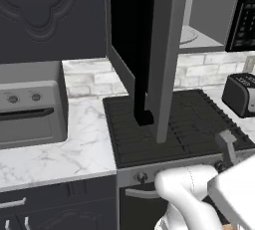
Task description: Close the microwave door.
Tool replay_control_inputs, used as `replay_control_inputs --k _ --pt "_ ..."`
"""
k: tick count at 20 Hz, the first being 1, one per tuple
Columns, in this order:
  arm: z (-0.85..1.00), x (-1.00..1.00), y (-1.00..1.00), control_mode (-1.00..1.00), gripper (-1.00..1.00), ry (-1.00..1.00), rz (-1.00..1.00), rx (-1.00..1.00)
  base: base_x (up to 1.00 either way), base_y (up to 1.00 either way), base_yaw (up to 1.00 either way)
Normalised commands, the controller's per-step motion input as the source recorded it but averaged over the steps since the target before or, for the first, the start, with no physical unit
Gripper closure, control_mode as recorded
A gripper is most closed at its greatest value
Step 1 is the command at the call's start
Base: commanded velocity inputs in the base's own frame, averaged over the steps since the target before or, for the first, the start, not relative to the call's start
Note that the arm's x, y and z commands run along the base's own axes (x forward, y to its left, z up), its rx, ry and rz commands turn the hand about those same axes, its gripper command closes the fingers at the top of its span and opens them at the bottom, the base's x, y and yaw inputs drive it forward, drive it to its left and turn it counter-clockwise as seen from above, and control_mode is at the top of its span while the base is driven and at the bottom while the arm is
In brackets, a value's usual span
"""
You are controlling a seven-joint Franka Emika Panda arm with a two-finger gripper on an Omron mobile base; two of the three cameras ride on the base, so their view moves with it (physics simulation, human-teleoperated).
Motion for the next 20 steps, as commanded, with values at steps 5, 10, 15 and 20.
replay_control_inputs --k 5,10,15,20 --pt "-0.41 0.11 0.97 -1.00 -1.00 0.00 -0.21 -0.17 0.00 0.00 0.00" --pt "-0.31 0.15 0.64 -1.00 -1.00 0.01 -0.37 -0.16 0.00 0.00 0.00" --pt "-0.14 0.39 0.22 -1.00 -1.00 0.00 -0.43 -0.08 0.00 0.00 0.00" --pt "-0.01 0.43 0.00 -1.00 -1.00 -0.11 -0.41 -0.01 0.00 0.00 0.00"
